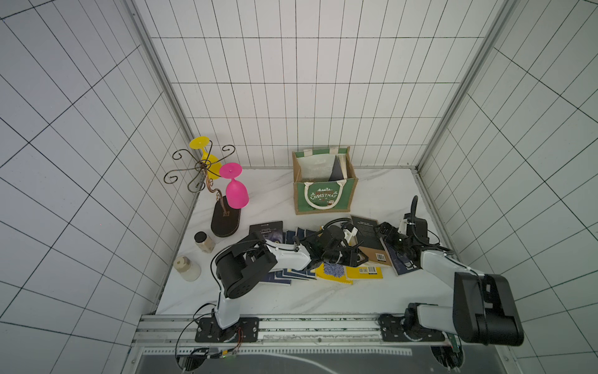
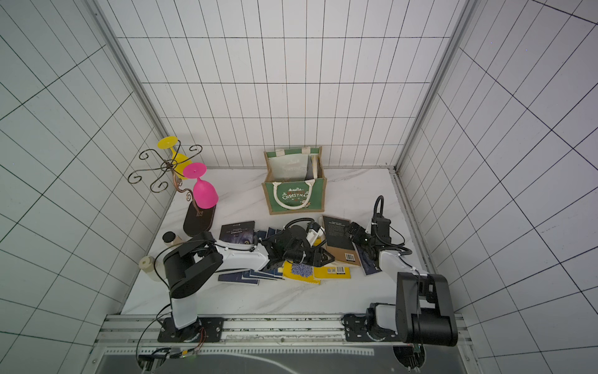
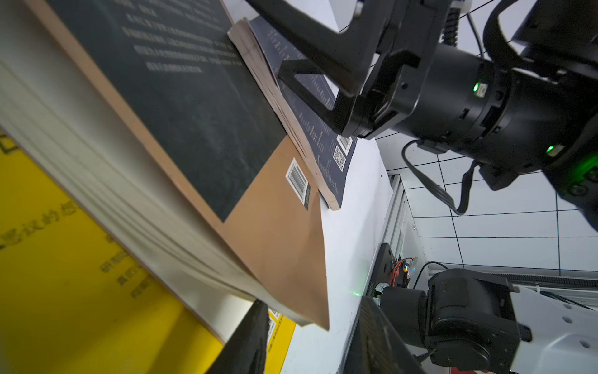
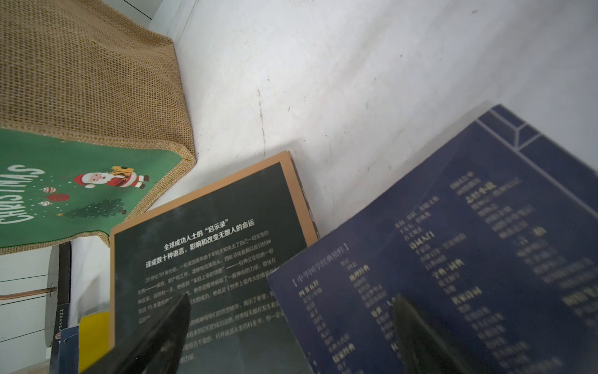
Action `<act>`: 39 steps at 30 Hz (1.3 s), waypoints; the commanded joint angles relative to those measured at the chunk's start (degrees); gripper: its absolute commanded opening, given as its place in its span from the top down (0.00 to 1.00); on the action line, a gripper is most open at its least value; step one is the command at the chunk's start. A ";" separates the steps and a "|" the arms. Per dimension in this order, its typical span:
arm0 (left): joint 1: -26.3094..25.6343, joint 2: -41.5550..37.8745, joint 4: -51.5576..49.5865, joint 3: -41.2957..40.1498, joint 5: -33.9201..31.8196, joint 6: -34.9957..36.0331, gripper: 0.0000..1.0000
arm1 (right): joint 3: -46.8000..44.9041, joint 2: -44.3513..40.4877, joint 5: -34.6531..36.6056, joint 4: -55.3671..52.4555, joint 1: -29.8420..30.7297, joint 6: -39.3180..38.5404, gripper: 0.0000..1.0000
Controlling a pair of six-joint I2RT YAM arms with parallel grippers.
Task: Put the books into the canvas bag
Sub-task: Pick up the book from the book.
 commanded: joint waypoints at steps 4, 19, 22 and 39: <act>0.78 2.29 1.16 2.84 -0.64 0.55 0.38 | -3.89 1.15 -5.38 -8.44 0.33 1.24 0.02; 1.61 2.57 -14.23 9.04 -6.71 3.97 0.83 | -2.50 0.63 -6.12 -8.72 0.20 0.88 0.02; 1.92 1.60 -15.15 8.76 -6.17 4.31 0.98 | -1.90 0.44 -6.37 -9.14 0.18 0.33 0.02; 12.07 -18.12 -22.46 -8.23 -3.28 12.68 1.00 | 1.66 -2.19 -23.33 -2.37 0.16 -9.22 0.02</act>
